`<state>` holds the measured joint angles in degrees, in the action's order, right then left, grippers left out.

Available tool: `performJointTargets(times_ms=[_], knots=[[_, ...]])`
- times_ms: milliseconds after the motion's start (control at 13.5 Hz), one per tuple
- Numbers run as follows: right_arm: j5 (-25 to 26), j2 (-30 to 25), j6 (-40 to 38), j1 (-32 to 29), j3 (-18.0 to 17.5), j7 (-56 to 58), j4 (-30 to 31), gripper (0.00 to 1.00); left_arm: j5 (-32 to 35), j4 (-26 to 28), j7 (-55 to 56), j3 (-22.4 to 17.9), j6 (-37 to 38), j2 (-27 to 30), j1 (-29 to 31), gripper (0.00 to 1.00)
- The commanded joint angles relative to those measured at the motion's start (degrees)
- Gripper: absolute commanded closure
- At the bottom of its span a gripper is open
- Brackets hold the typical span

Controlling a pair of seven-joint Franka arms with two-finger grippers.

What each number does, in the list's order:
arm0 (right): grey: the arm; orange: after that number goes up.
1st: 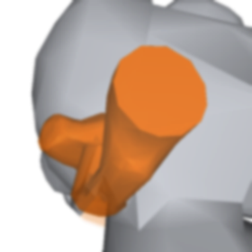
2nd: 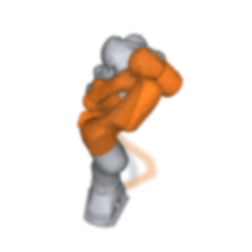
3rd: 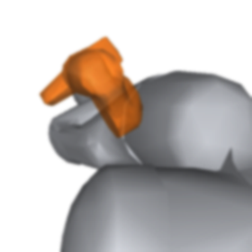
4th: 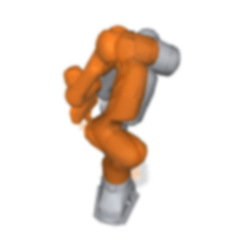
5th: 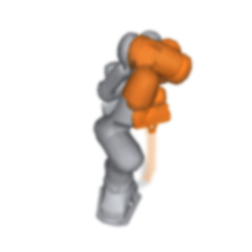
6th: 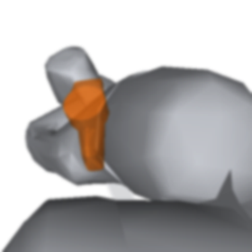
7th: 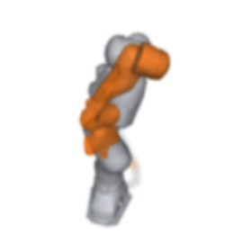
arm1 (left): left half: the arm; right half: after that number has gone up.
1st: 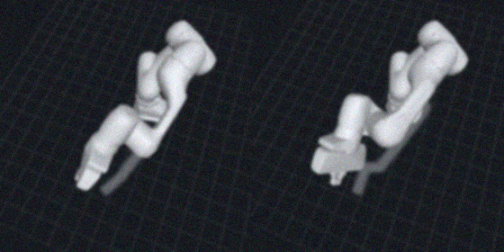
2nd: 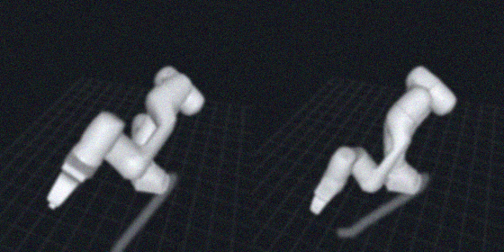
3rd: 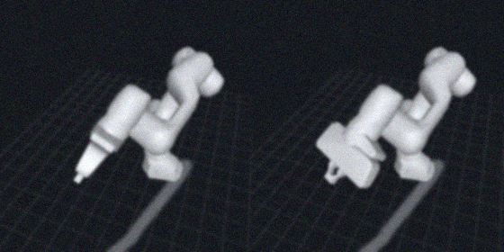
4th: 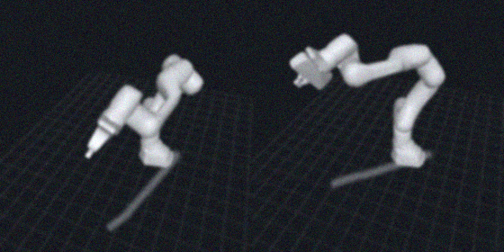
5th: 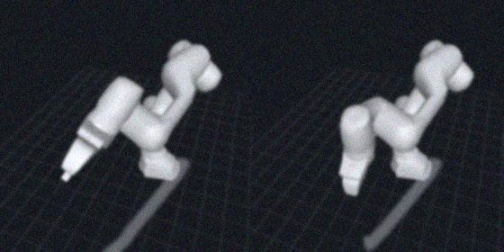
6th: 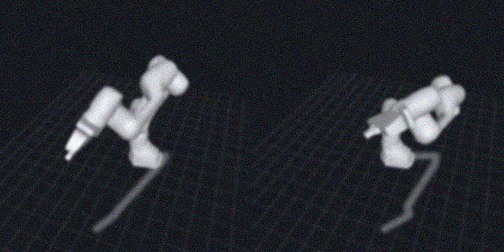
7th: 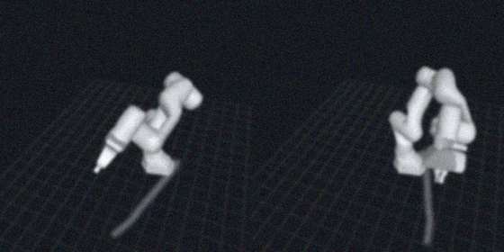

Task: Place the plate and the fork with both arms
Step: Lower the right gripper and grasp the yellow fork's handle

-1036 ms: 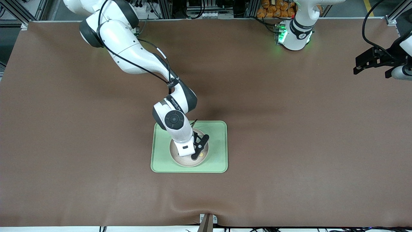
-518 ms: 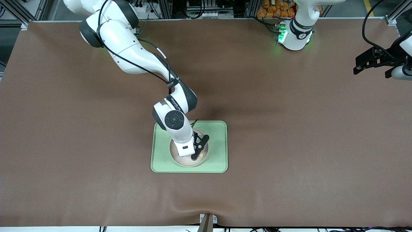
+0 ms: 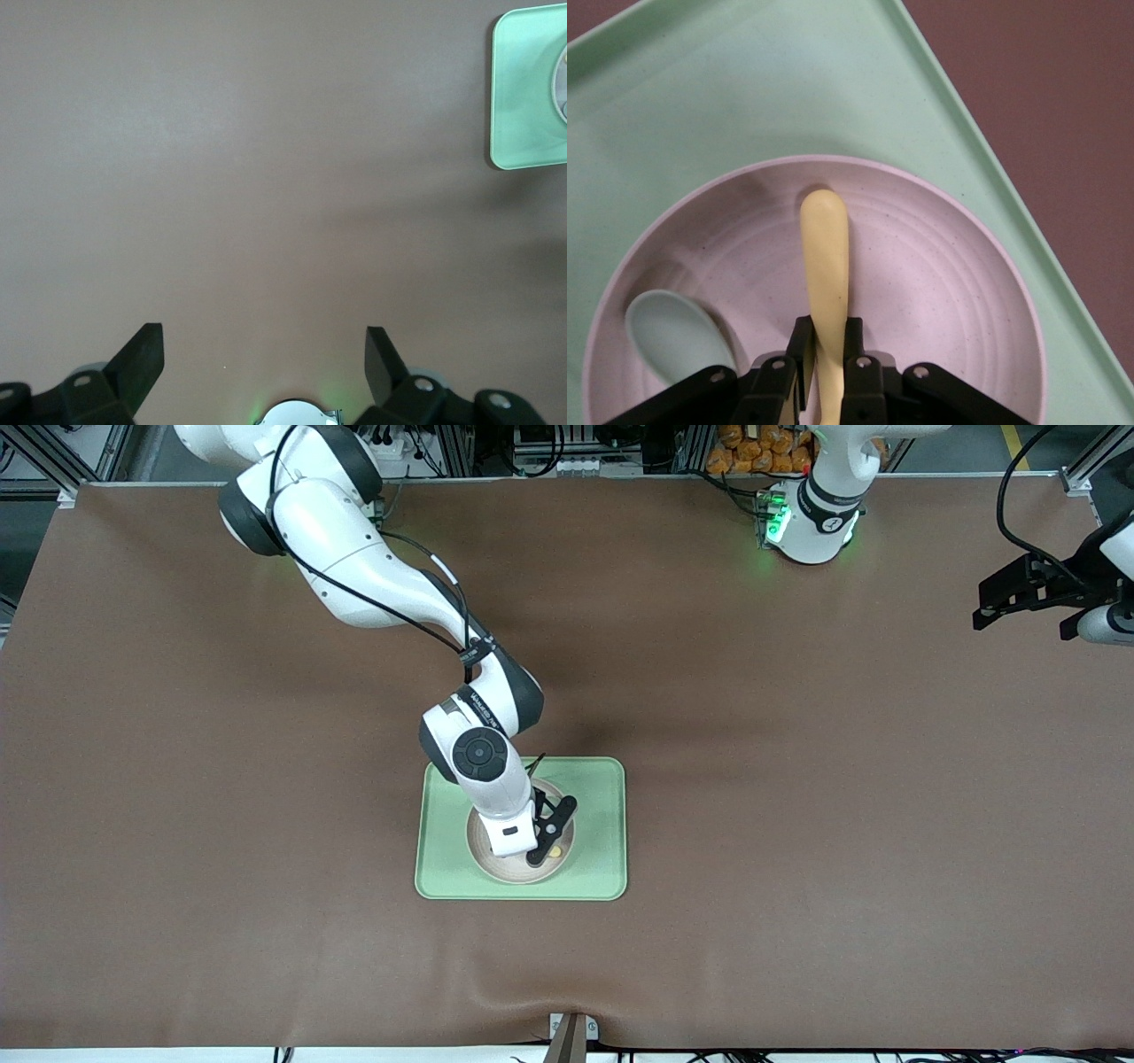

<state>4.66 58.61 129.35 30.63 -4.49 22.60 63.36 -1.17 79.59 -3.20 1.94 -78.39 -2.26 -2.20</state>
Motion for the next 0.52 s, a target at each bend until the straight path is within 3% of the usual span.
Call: performJointTargets(times_ms=[0,444], knots=[[0.44,-0.34,-1.56,0.22,-0.34,-0.98,-0.87,1.00,-0.41,0.04,-0.22,0.09,0.34,0.68,0.18,0.00],[0.09,-0.34,-0.77,-0.57,-0.43,-0.90,-2.45,1.00,-0.41,0.04,-0.31,0.09,0.34,0.68,0.27,0.00]])
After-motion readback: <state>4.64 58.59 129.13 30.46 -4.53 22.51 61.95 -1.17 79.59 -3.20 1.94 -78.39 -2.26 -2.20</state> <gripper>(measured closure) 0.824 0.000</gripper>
